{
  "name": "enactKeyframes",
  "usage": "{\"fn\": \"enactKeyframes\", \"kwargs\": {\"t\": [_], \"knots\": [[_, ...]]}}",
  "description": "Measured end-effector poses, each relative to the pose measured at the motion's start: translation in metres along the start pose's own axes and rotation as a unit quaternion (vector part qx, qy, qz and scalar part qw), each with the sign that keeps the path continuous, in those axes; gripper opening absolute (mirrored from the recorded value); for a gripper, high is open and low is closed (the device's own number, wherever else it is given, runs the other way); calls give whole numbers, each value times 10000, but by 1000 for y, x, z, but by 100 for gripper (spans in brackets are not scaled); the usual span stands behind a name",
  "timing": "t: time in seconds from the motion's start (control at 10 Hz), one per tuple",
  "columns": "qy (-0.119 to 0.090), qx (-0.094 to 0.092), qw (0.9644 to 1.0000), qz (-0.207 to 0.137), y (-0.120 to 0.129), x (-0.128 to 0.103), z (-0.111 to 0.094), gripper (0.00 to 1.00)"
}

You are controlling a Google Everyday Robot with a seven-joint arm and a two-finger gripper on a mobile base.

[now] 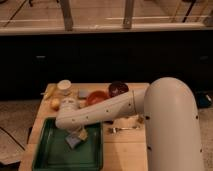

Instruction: Wipe tray with sponge

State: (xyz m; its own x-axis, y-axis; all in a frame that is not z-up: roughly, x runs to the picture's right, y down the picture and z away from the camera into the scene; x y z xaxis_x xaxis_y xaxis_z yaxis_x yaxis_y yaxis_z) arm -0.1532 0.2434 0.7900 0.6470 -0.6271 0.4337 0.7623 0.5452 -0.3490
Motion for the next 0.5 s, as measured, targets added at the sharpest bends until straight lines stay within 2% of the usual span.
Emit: {"fn": "enactKeyframes", "kwargs": {"t": [0.2, 0.5], "knots": [[-85, 92, 9999, -45, -2, 5, -2, 0], [-347, 172, 9985, -385, -17, -7, 1, 0]]}}
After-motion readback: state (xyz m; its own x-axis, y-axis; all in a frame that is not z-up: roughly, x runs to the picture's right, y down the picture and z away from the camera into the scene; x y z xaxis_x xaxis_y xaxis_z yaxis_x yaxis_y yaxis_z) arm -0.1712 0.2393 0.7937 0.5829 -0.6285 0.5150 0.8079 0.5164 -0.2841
